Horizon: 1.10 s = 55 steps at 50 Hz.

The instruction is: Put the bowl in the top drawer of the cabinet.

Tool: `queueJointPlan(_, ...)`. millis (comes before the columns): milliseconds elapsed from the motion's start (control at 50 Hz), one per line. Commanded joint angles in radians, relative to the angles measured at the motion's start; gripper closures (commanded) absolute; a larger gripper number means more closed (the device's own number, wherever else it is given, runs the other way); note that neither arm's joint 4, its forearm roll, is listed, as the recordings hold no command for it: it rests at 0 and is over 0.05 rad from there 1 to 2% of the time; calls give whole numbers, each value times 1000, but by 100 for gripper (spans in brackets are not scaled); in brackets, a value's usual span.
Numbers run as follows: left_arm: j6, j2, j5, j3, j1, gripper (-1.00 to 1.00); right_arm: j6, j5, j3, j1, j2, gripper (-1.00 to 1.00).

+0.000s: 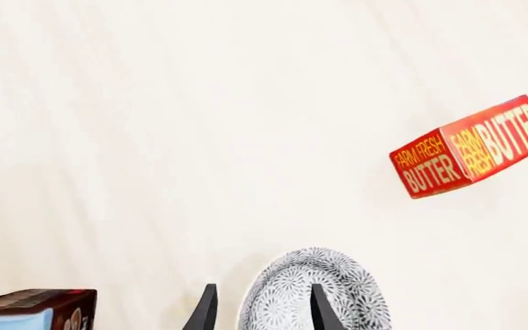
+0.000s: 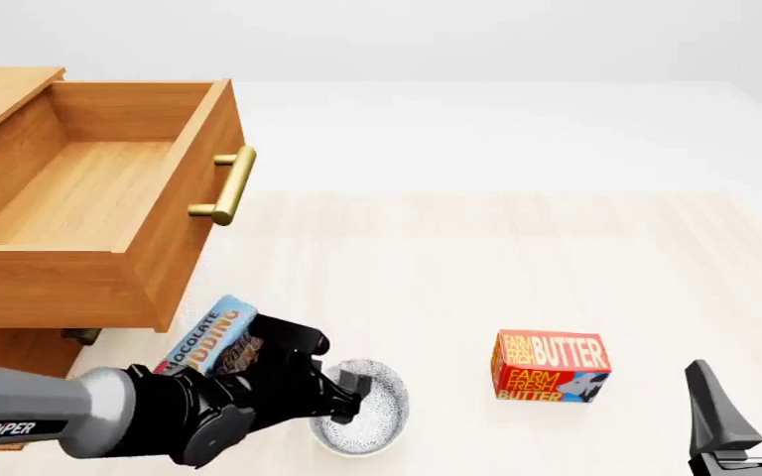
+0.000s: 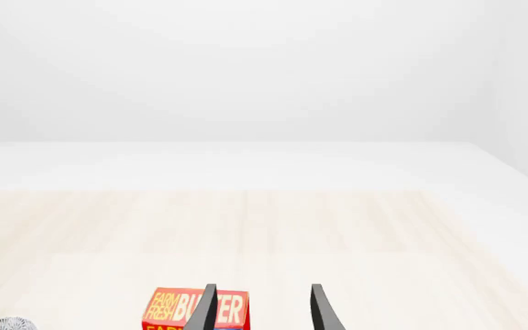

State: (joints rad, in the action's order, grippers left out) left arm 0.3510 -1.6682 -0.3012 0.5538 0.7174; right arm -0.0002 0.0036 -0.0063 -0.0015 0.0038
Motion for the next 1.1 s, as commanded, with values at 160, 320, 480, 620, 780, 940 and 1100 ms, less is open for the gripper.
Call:
queueJointPlan(160, 31, -21, -23, -9, 7, 100, 0, -1, 1, 0, 0, -100)
queueJointPlan(320, 39, 7, -24, -22, 14, 100, 0, -1, 1, 0, 0, -100)
queueJointPlan(480, 31, 56, -6, -26, 10, 100, 0, -1, 1, 0, 0, -100)
queueJointPlan(620, 6, 123, 26, -28, 0, 100, 0, -1, 1, 0, 0, -100)
queueJointPlan(780, -16, 180, 53, -33, -6, 100, 0, -1, 1, 0, 0, -100)
queueJointPlan(940, -32, 213, 68, -36, -10, 100, 0, -1, 1, 0, 0, -100)
queueJointPlan(1100, -48, 232, 76, -39, -12, 100, 0, -1, 1, 0, 0, -100)
